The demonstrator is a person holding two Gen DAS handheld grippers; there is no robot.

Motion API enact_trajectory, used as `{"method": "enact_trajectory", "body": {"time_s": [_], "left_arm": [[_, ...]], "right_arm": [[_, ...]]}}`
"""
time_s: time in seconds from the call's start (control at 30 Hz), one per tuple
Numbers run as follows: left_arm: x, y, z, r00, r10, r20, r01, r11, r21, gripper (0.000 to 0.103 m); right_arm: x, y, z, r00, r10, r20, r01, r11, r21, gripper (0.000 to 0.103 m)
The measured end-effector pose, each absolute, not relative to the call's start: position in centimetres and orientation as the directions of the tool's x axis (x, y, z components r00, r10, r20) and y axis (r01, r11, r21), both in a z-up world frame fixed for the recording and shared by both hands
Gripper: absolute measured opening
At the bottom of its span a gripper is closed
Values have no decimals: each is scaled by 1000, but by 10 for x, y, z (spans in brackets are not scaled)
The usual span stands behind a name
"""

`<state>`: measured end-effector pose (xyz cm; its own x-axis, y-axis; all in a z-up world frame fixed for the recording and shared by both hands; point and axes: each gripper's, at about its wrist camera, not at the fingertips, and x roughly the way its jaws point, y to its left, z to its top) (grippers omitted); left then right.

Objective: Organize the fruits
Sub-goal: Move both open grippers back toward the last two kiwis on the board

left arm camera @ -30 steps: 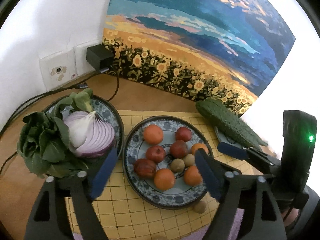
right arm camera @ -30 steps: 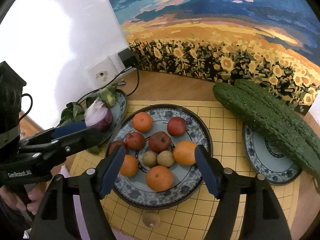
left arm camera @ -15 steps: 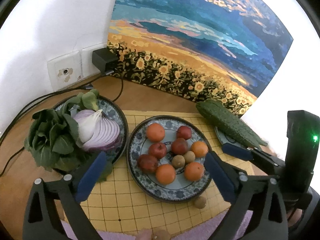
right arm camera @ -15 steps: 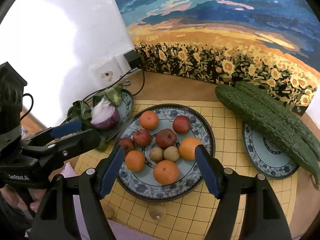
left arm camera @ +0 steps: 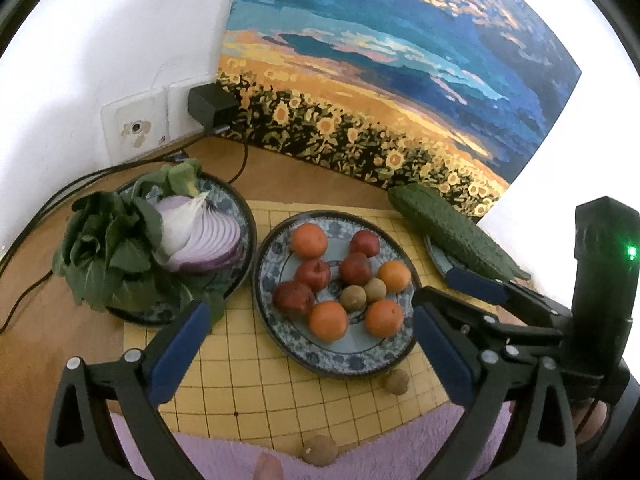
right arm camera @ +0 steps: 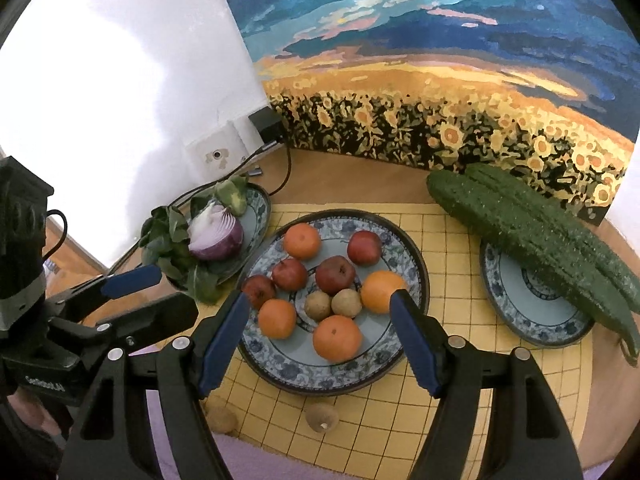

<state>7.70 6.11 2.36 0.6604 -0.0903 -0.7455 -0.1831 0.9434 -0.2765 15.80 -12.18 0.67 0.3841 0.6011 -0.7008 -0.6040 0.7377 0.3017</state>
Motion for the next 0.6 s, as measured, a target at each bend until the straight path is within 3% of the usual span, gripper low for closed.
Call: {"method": "enact_trajectory", "body": {"time_s": [0.6], "left_arm": [[40,60,-13,621,-123,-774,-232,914,-332,103]], "right_arm": [[130,-136,-34,304,552,-776,-590,749,301,74]]}}
